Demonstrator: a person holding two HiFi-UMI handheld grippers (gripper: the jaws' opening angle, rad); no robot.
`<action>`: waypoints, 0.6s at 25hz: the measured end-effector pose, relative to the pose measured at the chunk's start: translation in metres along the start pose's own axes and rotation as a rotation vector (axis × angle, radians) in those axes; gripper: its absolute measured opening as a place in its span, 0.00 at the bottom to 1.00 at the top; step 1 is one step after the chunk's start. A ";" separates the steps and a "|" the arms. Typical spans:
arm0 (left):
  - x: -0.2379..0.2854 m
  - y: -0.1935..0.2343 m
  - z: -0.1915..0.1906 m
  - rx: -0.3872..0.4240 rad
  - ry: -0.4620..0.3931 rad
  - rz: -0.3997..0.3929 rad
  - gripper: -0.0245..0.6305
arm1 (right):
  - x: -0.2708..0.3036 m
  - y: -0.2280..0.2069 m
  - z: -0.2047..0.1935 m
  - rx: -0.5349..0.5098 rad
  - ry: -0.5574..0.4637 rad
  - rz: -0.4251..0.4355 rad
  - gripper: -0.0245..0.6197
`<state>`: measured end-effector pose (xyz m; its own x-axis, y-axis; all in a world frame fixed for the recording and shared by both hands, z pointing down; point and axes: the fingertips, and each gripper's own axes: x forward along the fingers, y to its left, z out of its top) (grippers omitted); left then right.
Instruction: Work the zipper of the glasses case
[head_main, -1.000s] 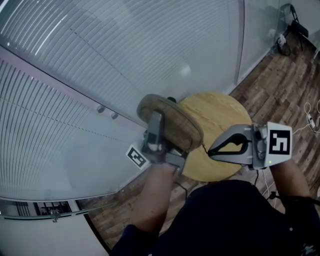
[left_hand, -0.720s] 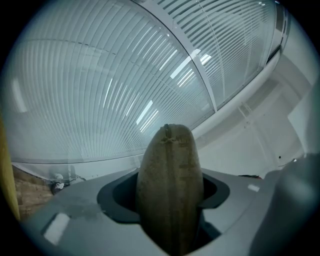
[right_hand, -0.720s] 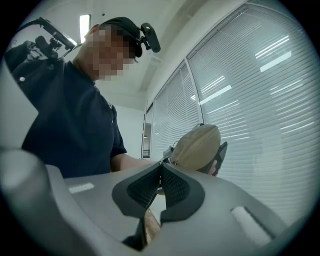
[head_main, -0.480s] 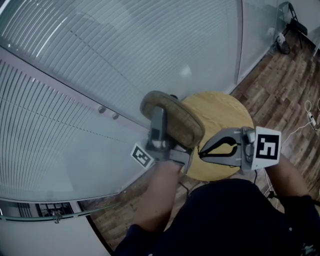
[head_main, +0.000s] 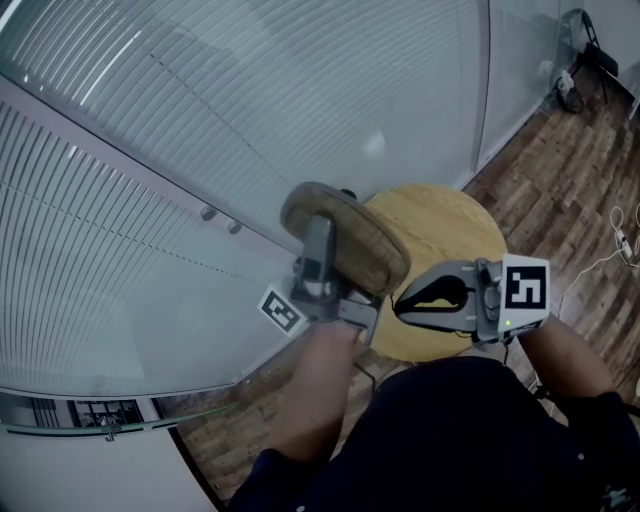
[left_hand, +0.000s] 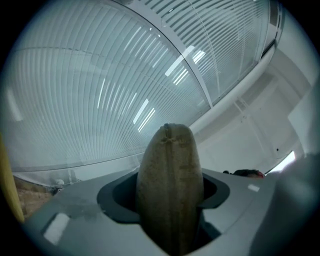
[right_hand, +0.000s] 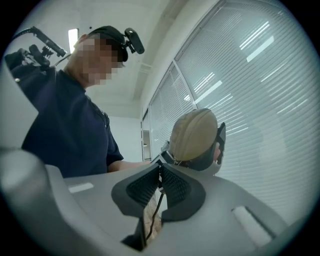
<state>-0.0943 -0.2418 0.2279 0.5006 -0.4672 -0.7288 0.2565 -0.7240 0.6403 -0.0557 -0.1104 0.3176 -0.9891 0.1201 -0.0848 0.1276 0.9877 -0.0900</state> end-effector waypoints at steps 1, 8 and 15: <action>0.002 -0.002 -0.003 0.027 0.023 0.005 0.50 | -0.003 0.002 -0.002 0.016 -0.010 -0.013 0.09; -0.023 0.021 0.004 0.202 0.150 0.138 0.50 | -0.023 -0.031 -0.020 0.081 -0.011 -0.172 0.40; -0.075 0.056 -0.010 0.482 0.372 0.347 0.50 | -0.083 -0.073 -0.043 0.215 -0.101 -0.497 0.38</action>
<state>-0.1097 -0.2422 0.3205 0.7590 -0.5698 -0.3152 -0.3216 -0.7489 0.5794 0.0141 -0.1878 0.3736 -0.9236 -0.3760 -0.0744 -0.3302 0.8792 -0.3434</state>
